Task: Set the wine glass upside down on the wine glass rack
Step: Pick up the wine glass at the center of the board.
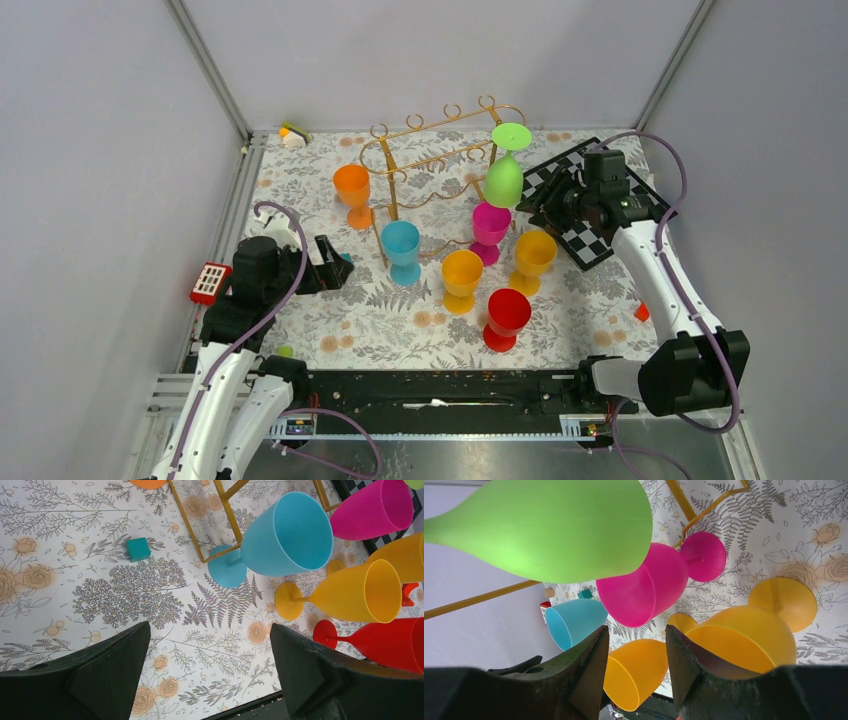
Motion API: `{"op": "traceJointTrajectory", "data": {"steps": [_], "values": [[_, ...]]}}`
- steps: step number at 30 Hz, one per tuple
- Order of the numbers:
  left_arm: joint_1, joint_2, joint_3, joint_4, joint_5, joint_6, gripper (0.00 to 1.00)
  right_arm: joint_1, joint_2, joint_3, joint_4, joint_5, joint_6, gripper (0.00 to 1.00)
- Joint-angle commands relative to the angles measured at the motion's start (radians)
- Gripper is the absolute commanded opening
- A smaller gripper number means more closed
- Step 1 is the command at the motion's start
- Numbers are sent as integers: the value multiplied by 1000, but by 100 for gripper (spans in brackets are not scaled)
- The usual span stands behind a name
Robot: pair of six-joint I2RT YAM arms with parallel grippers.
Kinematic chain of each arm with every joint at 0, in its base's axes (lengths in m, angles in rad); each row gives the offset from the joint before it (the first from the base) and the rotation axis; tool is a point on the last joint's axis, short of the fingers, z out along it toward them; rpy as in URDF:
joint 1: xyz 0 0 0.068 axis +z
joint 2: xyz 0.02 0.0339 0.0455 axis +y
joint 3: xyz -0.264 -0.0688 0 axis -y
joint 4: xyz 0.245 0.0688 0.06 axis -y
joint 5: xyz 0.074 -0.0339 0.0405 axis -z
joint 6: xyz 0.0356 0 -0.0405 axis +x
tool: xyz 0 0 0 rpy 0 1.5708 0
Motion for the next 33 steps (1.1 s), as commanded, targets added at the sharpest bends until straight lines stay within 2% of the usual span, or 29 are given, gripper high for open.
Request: {"op": "traceJointTrajectory", "data": {"steps": [1, 16, 33], "values": [[-2, 10, 0, 58, 20, 10, 99, -5, 31, 36, 52, 12, -33, 52], [-2, 21, -1, 59, 25, 10, 99, -4, 153, 25, 86, -58, -73, 45], [-2, 18, 0, 58, 16, 10, 99, -3, 216, 14, 72, -76, -90, 42]]}}
